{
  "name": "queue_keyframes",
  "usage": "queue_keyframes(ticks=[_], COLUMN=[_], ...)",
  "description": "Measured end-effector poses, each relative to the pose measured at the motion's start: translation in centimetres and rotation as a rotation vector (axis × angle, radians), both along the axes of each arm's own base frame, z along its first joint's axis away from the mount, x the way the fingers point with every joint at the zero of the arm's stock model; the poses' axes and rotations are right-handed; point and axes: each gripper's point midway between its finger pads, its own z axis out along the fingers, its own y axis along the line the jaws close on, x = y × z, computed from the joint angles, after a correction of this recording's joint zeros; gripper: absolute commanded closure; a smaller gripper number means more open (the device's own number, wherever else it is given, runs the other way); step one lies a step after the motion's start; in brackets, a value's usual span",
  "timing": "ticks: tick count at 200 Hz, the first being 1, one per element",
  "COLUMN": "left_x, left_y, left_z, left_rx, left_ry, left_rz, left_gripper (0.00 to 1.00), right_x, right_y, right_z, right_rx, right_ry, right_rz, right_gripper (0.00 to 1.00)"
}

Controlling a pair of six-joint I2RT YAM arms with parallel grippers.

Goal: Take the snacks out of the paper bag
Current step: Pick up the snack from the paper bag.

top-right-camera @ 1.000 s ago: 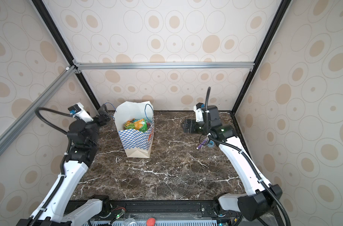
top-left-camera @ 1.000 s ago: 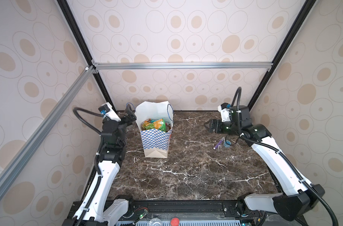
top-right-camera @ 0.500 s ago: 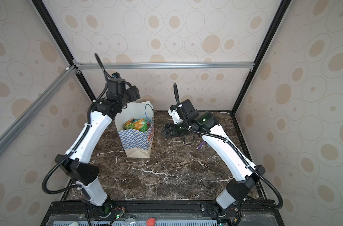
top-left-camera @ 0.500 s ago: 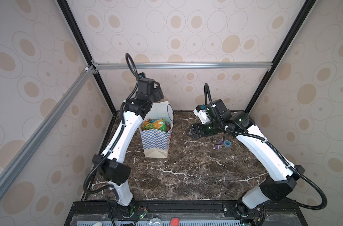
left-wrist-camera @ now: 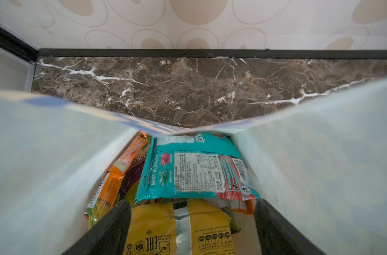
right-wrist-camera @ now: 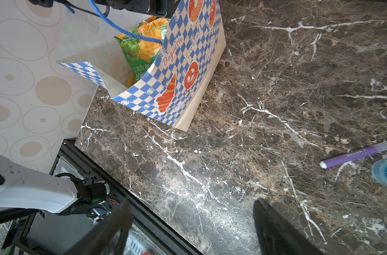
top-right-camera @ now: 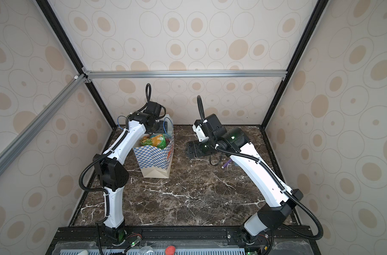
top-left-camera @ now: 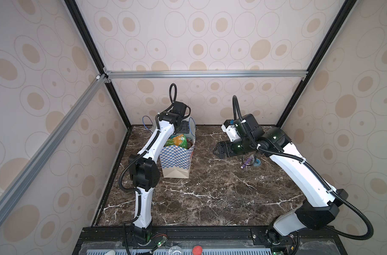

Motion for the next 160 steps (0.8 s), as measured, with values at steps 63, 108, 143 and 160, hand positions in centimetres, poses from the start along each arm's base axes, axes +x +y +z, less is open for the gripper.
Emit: queue_keyframes(ticks=[63, 108, 143, 160], left_x=[-1.5, -1.6, -1.5, -1.5], left_y=[0.3, 0.9, 0.6, 0.6], left_z=[-2.3, -2.4, -1.8, -1.4], left_rx=[0.059, 0.098, 0.083, 0.081], left_ry=[0.096, 0.100, 0.089, 0.085], left_rz=[-0.063, -0.060, -0.066, -0.065], left_gripper=[0.16, 0.76, 1.00, 1.00], right_x=[0.7, 0.8, 0.7, 0.6], right_y=[1.1, 1.3, 1.4, 1.5], right_z=[-0.1, 0.4, 1.1, 1.4], right_rx=[0.005, 0.013, 0.032, 0.045], right_ry=[0.013, 0.008, -0.002, -0.002], right_rz=[0.023, 0.031, 0.031, 0.029], right_gripper=[0.11, 0.11, 0.11, 0.11])
